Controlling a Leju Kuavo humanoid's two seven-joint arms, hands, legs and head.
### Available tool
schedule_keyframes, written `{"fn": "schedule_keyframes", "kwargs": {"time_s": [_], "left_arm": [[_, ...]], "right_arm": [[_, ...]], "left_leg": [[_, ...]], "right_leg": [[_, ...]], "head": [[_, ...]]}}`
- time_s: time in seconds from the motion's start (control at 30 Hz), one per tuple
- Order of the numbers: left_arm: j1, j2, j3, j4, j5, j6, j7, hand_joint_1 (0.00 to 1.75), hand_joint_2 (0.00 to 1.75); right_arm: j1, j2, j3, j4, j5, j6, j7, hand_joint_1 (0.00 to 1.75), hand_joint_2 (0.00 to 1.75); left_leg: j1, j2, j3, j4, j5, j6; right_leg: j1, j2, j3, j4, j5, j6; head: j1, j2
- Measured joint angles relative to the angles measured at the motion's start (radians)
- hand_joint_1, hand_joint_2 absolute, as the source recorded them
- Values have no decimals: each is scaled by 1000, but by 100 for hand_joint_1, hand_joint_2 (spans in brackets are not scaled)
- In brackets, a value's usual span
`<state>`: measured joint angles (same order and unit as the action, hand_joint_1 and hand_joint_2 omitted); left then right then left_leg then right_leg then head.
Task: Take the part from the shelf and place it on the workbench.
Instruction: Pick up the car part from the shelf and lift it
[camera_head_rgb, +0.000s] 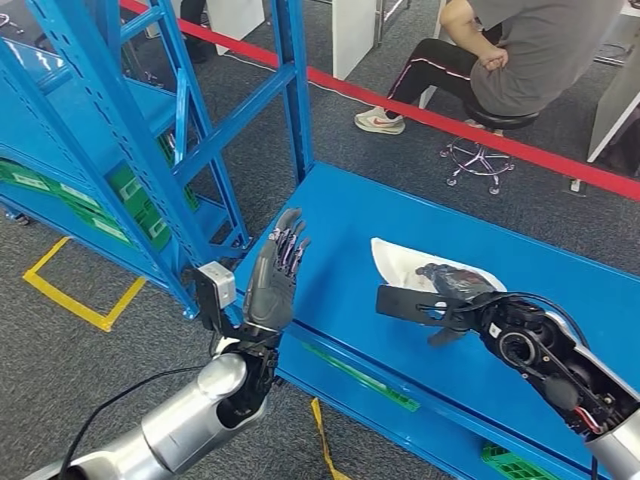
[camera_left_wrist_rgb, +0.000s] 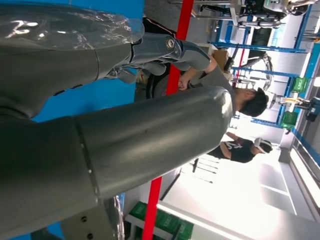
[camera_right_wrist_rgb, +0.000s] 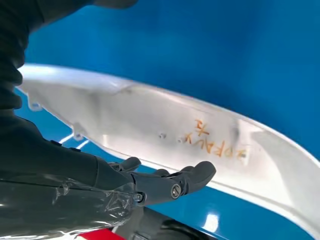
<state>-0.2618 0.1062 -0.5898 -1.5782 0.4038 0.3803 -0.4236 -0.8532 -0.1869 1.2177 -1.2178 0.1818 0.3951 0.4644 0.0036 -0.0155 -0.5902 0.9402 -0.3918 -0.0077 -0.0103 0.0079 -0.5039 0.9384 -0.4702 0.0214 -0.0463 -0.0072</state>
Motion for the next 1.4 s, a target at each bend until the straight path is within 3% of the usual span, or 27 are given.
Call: {"fn": "schedule_keyframes", "kwargs": {"time_s": [0.33, 0.73, 1.03, 1.4], "left_arm": [[0, 1, 0, 0, -3, 6, 1, 0, 0], [0, 2, 0, 0, 12, 1, 1, 0, 0], [-1, 6, 0, -2, 29, 0, -7, 0, 0], [-1, 16, 0, -2, 45, 0, -30, 0, 0]], "right_arm": [[-5, -5, 34, -51, 15, 24, 26, 0, 175], [13, -40, 48, -59, -64, 14, 20, 0, 175], [46, -64, 39, 15, -68, -63, -104, 0, 175], [51, -76, -43, 165, -99, -125, -252, 0, 175]], "left_leg": [[0, 0, 0, 0, 0, 0], [0, 0, 0, 0, 0, 0], [0, 0, 0, 0, 0, 0], [0, 0, 0, 0, 0, 0]], "right_leg": [[0, 0, 0, 0, 0, 0], [0, 0, 0, 0, 0, 0], [0, 0, 0, 0, 0, 0], [0, 0, 0, 0, 0, 0]], "head": [[0, 0], [0, 0], [0, 0], [0, 0]]}}
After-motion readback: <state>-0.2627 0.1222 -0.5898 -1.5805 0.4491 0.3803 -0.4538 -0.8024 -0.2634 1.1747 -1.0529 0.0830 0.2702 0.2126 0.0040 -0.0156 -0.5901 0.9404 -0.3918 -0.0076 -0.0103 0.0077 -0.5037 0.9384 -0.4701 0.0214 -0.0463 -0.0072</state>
